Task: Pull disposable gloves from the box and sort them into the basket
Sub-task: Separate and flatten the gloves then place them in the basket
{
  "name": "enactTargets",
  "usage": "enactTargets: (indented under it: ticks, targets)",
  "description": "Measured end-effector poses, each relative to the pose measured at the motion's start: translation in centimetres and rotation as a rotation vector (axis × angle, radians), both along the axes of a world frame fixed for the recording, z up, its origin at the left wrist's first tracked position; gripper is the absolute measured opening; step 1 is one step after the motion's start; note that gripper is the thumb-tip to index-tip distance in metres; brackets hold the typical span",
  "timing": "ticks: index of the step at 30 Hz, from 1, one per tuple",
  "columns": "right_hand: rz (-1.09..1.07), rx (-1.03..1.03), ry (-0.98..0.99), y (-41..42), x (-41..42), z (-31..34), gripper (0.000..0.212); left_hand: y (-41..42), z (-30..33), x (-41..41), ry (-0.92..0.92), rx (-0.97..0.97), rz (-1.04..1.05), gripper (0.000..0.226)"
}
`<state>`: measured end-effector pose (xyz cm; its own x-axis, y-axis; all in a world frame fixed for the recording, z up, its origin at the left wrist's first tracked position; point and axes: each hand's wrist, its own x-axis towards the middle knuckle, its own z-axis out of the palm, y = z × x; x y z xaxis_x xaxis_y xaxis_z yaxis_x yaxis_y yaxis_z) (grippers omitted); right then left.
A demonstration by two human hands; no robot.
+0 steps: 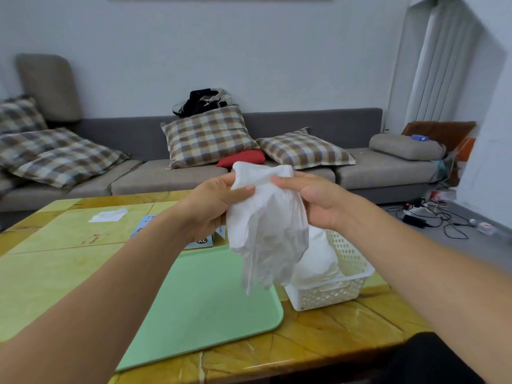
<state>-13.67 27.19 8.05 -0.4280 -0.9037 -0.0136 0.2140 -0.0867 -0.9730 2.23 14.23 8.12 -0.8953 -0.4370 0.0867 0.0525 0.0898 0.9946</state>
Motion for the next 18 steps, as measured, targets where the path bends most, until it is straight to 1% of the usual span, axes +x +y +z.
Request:
enactTargets:
  ticks: [4,8,10,12,14,16,18]
  targets:
    - [0.018,0.001,0.063,0.7,-1.1,1.2,0.038,0.0,0.2,-0.3,0.000,-0.027,-0.007,0.030]
    - [0.052,0.049,0.128,1.9,-2.3,1.9,0.037,0.5,0.1,-1.3,0.004,-0.064,-0.111,0.035]
    - [0.061,0.067,0.146,2.5,-2.7,2.0,0.038,0.9,0.1,-2.2,0.040,-0.030,-0.150,0.041]
    - [0.068,0.101,0.167,3.1,-3.2,2.1,0.043,1.3,0.3,-3.1,0.055,0.019,-0.147,0.040]
    - [0.081,0.161,0.182,3.5,-3.8,1.9,0.044,1.3,0.4,-3.9,-0.002,0.020,-0.098,0.030]
    - [0.052,0.227,0.185,3.2,-4.8,1.3,0.037,1.0,0.3,-4.9,-0.124,0.002,-0.044,0.021]
    - [0.015,0.298,0.177,2.4,-5.9,0.7,0.029,0.3,-0.2,-6.1,-0.240,-0.002,-0.009,0.020]
